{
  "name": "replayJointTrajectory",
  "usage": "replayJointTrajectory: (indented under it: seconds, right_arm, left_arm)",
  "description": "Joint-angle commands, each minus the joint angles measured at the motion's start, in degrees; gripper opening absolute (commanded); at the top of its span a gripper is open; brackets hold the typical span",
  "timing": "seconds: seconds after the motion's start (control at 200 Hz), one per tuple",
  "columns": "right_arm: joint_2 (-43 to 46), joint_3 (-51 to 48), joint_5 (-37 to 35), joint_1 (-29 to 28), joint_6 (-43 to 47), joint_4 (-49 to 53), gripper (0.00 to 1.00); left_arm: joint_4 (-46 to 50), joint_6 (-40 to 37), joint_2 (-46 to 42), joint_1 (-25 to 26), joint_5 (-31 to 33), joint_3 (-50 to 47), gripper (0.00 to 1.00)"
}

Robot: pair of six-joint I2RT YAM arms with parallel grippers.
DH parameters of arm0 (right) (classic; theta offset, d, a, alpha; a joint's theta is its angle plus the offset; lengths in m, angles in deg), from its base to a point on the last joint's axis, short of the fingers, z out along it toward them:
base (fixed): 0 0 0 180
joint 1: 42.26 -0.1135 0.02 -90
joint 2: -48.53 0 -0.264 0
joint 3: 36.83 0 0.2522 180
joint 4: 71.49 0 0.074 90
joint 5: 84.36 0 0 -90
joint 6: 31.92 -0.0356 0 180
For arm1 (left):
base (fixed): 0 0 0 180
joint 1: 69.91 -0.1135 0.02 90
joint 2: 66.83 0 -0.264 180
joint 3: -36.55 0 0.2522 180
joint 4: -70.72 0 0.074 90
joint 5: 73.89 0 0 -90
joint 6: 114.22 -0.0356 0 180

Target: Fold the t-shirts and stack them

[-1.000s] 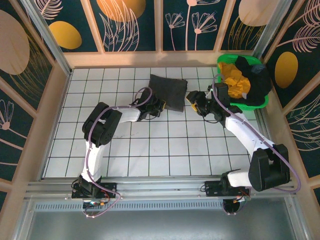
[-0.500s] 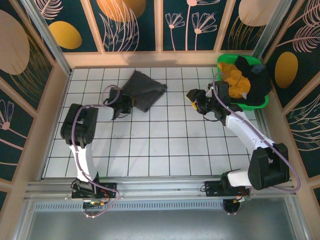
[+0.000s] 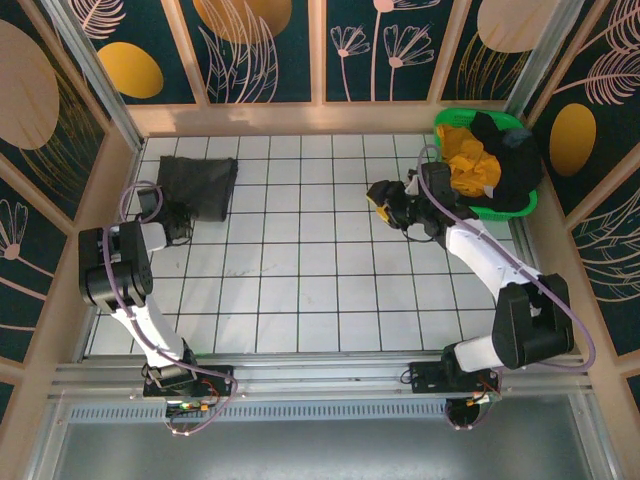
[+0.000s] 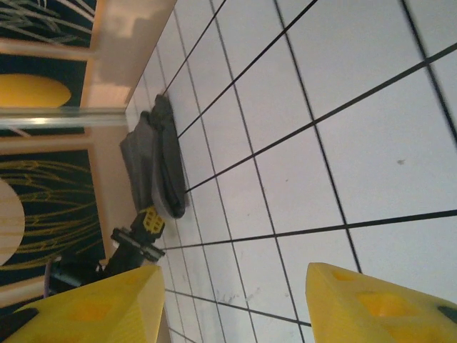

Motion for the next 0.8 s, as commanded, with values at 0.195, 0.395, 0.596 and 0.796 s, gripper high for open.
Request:
replayJointTrajectory:
  seconds: [0.195,0.395,0.596,0.796]
  right_arm:
    - [-3.1,3.9,8.9,-3.7,3.0,-10.8,0.55]
    - [-4.5,4.1,9.7,-3.9,3.2,-11.8,0.55]
    - [-6.0,4.8,10.2,-3.8,3.5,-13.5,0.55]
    - [-7.1,6.9,9.5,-3.8,5.0,-13.7,0.58]
  left_arm:
    - [6.1,-16.5,2.4,-0.5,-3.6,6.7,0.12]
    - [2.1,-15.5,1.2,0.0,-12.2,6.3,0.3]
    - [1.8,-13.4,-2.4,1.0,-16.5,4.4,0.38]
    - [10.0,-16.1,-8.5,1.1,-12.6,3.4,0.84]
